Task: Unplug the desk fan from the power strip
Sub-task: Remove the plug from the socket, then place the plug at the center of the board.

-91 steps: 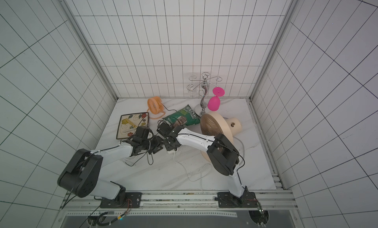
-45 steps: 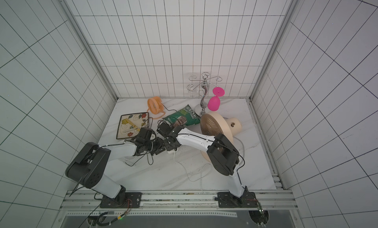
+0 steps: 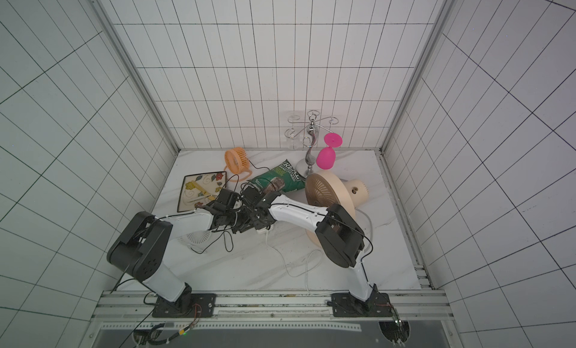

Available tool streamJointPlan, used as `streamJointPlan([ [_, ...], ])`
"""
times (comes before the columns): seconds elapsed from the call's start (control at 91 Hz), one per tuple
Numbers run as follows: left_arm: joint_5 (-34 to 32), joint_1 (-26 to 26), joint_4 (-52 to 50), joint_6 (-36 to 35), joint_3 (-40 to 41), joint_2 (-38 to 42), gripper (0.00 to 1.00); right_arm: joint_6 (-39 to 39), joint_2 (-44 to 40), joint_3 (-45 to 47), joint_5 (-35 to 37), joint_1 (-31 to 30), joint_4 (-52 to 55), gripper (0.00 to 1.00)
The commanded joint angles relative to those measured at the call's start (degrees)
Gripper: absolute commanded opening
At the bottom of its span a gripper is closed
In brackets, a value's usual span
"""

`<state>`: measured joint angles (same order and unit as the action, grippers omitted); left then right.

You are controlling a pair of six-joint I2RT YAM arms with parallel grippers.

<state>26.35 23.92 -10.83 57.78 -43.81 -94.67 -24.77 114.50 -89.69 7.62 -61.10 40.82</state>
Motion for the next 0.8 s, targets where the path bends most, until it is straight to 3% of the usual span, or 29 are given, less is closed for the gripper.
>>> streamJointPlan([
  [0.0,-8.76,0.66,-10.04,-0.77,1.34,-5.52,0.42,0.65,-6.62,-2.93,2.92,-0.69,-2.3,0.0],
  [0.473,-11.37,1.3,-14.15,-0.66,-0.87,-7.31,0.43,-1.76,-12.91,4.17,8.21,-0.51,-2.69,0.0],
  [0.792,-11.31,3.17,-12.17,-1.36,-3.23,-1.32,0.5,-7.56,-18.27,19.56,15.48,-0.34,-1.39,0.0],
])
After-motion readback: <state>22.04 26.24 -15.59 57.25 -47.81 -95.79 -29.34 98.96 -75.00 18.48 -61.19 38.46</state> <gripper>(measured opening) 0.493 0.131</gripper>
